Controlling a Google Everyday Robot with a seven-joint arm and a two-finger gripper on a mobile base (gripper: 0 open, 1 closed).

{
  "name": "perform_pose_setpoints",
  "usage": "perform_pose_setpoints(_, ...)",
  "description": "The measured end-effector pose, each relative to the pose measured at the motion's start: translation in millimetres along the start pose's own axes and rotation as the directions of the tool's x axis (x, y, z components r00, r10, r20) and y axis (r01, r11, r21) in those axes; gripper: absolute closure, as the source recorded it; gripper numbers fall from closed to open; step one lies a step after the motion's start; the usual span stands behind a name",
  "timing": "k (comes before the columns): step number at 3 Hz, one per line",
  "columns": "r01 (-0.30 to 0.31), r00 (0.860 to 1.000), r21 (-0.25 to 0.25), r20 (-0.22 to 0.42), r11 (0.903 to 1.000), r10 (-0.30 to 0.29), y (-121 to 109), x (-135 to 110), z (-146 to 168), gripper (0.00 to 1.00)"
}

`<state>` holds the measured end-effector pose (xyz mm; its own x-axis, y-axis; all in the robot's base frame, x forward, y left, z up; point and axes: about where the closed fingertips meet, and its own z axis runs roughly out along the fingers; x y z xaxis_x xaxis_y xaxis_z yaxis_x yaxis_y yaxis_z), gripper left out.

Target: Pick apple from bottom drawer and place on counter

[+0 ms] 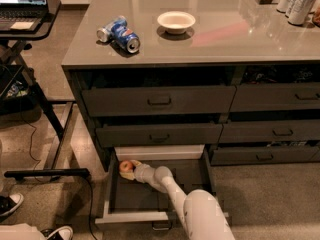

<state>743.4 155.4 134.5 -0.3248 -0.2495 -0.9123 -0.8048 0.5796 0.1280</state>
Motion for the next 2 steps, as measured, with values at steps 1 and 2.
perform_pose_setpoints(1,0.000,1.000,0.000,0.000,1.0000,0.000,0,0,0,0.94)
perform_pose_setpoints(2,0.000,1.000,-0.002,-0.009,1.0000,0.000,4,2,-15,1.00)
